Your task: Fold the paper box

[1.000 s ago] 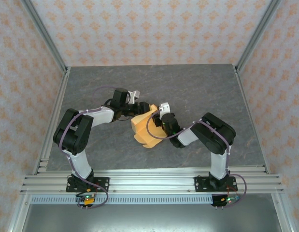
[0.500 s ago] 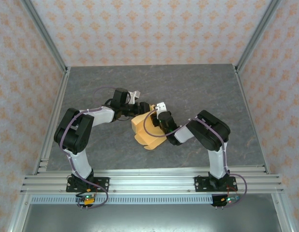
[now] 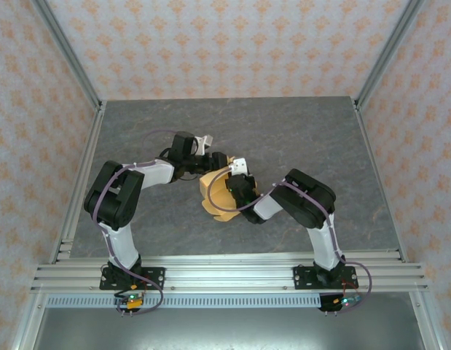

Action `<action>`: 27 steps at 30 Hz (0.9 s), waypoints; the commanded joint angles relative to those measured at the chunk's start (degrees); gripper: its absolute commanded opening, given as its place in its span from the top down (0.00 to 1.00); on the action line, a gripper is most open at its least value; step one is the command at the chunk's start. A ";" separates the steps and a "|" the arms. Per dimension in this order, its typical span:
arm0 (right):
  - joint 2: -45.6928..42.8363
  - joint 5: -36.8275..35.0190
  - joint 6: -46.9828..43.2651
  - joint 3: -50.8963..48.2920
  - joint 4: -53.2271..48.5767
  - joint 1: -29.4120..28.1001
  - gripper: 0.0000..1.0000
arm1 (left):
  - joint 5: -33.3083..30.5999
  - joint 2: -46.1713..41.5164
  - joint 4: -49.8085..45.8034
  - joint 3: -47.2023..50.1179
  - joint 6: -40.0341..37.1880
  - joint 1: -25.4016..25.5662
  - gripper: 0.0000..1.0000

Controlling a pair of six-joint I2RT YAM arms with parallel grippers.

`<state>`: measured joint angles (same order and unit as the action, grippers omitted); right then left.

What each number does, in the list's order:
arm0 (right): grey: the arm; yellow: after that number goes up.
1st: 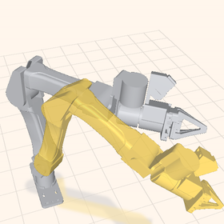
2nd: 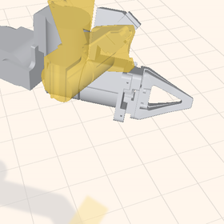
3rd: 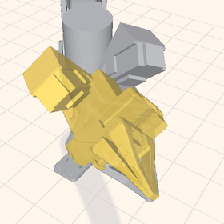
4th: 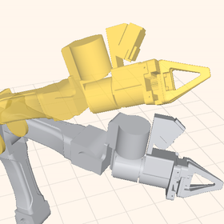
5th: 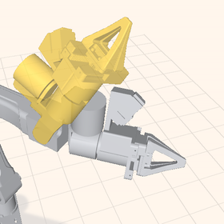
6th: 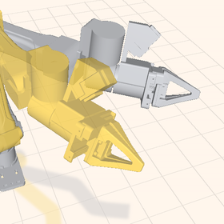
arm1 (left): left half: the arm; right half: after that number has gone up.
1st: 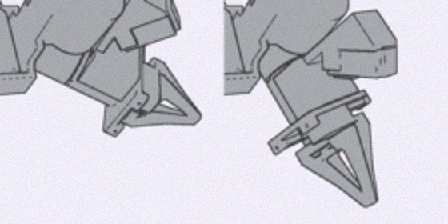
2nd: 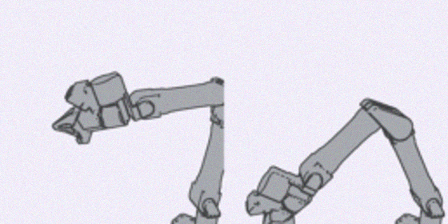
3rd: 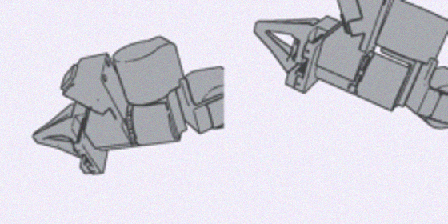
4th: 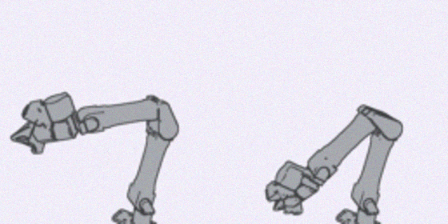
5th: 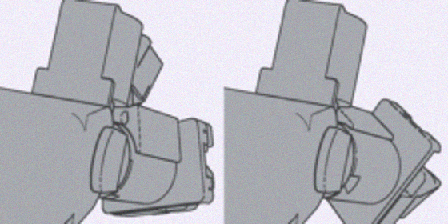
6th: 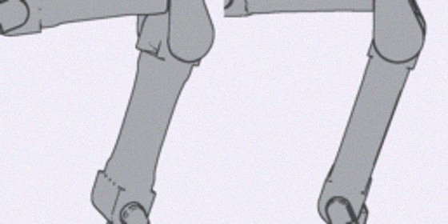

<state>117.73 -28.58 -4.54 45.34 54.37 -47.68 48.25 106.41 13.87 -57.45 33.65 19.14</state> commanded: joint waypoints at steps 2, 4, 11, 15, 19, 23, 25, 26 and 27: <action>-0.02 -10.20 1.79 -0.23 -2.44 1.88 0.66 | -5.64 4.77 -11.76 3.68 0.12 0.21 0.39; -1.57 -3.08 1.96 -1.31 -1.43 2.13 0.62 | -5.58 4.83 -11.95 3.66 0.01 0.20 0.39; -8.72 16.78 -2.99 -7.36 3.03 3.46 0.46 | -6.23 4.41 -13.52 2.46 -0.77 0.09 0.39; -14.26 22.43 -1.89 -10.26 -1.26 5.21 0.40 | -6.42 4.65 -13.87 1.57 -0.89 0.12 0.39; -19.30 29.60 1.98 -14.11 -3.30 7.28 0.39 | -6.42 5.03 -14.57 0.72 -1.08 0.14 0.39; -24.55 37.53 2.66 -16.33 -7.05 8.37 0.39 | -6.37 4.97 -15.35 0.14 -1.33 0.07 0.39; -26.58 40.36 1.53 -16.47 -9.62 8.64 0.40 | -6.41 5.23 -15.63 -0.12 -1.46 0.10 0.39; -27.35 41.31 0.64 -16.30 -11.18 8.81 0.40 | -6.29 5.50 -15.64 -0.24 -1.36 0.10 0.39; -28.10 42.23 -0.23 -16.05 -12.52 9.04 0.40 | -6.19 5.77 -15.56 -0.38 -1.23 0.10 0.39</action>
<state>92.33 6.90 -3.68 29.39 46.68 -39.22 45.01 110.26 5.63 -58.98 33.12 19.09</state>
